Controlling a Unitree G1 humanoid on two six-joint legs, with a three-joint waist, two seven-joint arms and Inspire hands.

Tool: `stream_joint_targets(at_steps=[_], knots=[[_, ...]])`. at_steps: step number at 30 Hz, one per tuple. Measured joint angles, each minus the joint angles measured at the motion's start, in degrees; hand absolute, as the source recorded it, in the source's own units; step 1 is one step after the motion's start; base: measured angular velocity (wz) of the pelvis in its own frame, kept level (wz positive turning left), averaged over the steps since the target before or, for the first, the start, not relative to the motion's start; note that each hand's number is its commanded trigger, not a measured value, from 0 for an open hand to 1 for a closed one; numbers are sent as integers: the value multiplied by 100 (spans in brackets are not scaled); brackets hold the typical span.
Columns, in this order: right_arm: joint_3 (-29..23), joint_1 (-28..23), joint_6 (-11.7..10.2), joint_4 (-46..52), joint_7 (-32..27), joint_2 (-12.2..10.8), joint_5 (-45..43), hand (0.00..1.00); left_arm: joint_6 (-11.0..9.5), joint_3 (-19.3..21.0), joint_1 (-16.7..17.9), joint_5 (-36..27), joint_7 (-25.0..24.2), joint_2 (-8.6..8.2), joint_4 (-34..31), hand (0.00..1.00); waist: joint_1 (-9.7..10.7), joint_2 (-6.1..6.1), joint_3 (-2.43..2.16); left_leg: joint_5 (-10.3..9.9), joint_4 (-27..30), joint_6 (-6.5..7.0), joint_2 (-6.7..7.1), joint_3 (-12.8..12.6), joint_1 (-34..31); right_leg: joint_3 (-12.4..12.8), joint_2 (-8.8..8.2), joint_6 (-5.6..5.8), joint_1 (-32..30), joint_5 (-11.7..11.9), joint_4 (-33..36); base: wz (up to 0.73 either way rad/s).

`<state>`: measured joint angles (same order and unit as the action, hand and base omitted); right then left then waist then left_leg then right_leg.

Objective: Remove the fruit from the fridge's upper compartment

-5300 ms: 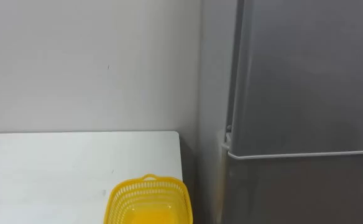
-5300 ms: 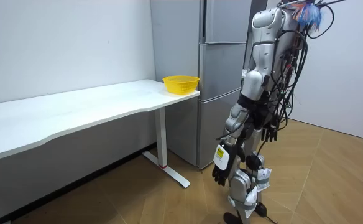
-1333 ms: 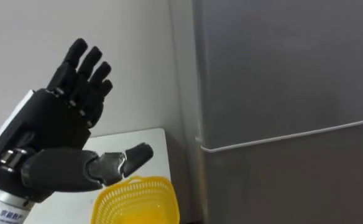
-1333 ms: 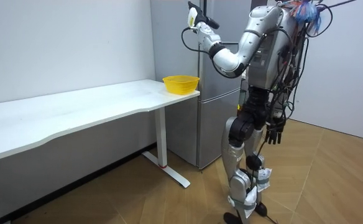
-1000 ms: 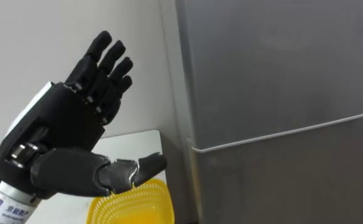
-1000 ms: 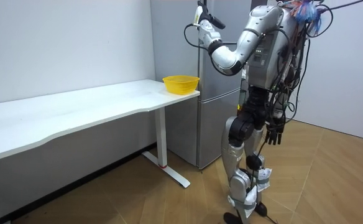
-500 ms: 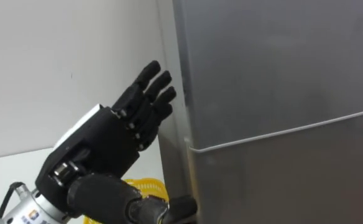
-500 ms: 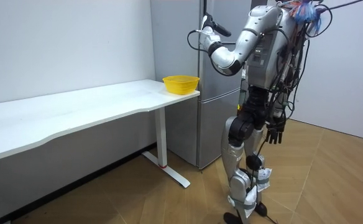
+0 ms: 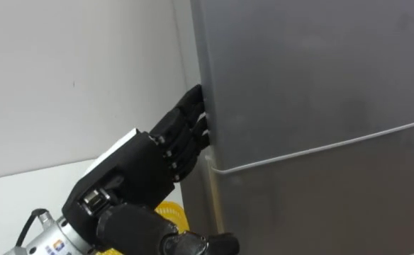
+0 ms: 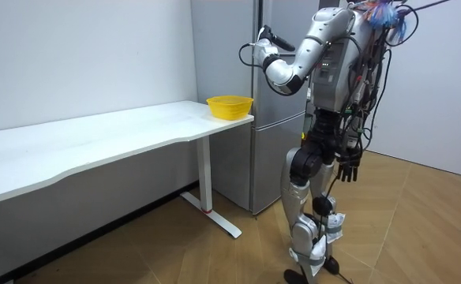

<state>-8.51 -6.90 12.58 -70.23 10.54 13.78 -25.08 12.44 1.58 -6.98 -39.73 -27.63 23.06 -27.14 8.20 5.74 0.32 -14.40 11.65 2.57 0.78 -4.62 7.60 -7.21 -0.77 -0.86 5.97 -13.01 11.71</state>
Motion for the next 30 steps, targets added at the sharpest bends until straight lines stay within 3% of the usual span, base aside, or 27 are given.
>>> stream_joint_targets(at_steps=[8, 9, 10, 11, 18, 19, 21, 30], knots=[[46, 30, -3, -47, -27, 5, 9, 0, 0, 0, -1, -3, 5, 0, 0, 0, 1, -3, 2, 0, -1, 0, 0, 1, 0, 2, 0, 0, 1, 0, 4, 0], [46, 33, -3, -59, -53, 5, 9, 0, 0, 0, -1, -3, 6, 0, 0, 47, 2, -5, 3, 0, -1, 0, 0, 1, 1, 2, 0, 0, 1, 0, 3, 0], [47, 36, -3, -71, -69, 5, 9, 0, 0, -1, -1, -3, 6, 0, 2, 69, 2, -9, 6, 0, -2, 0, 0, 0, 3, 4, 0, 0, 0, 0, 1, 0], [47, 40, -3, -80, -75, 5, 9, 0, 0, -1, -1, -3, 5, 0, 4, 100, 2, -11, 7, 0, -1, 0, 0, 0, 3, 5, 0, 0, -1, 0, 1, 0], [48, 40, -1, -109, -112, 5, 9, 0, 0, 82, -1, 0, 307, 4, 43, 100, -19, -33, 20, 0, -2, 0, 3, 2, -3, 2, -2, 1, -5, 0, -1, 0], [48, 45, -2, -109, -113, 5, 9, 0, -2, 101, -6, -1, 388, 3, 43, 58, -21, -34, 19, 0, -2, 0, 3, 2, -3, 1, -2, 1, -5, 0, -2, 0], [47, 52, -2, -110, -115, 5, 9, 0, -2, 111, -31, -1, 408, 9, 39, 0, -20, -34, 19, 0, -2, 0, 3, 1, -5, 1, -2, 1, -4, 0, -3, 0], [47, 138, -4, -155, -110, 5, 8, 0, -44, 56, -62, -1, 342, 10, 13, 0, -20, -31, 17, 0, -2, 0, 4, 0, -2, -7, -3, 1, 4, 0, -3, 0]])
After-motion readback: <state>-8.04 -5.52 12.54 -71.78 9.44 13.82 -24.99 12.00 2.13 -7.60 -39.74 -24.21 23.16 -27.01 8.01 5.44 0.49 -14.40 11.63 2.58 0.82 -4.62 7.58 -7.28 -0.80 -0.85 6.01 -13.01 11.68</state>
